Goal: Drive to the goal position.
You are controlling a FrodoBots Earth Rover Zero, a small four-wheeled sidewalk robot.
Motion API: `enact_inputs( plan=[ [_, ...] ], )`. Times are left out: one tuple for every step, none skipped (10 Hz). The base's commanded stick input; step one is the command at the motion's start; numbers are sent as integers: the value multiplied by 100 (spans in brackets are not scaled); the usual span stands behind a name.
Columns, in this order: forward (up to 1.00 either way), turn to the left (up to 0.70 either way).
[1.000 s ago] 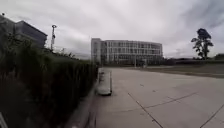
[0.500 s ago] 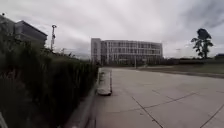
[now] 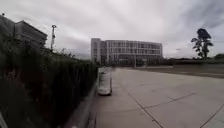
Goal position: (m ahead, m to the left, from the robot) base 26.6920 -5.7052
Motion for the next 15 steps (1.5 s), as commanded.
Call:
enact_inputs(
  plan=[
    [0,0],
    [0,0],
    [0,0],
    [0,0],
    [-5,0],
    [-23,0],
    [-44,0],
    [-66,0],
    [-35,0],
    [0,0],
    [0,0],
    [0,0],
    [0,0],
    [0,0],
    [0,0]
  ],
)
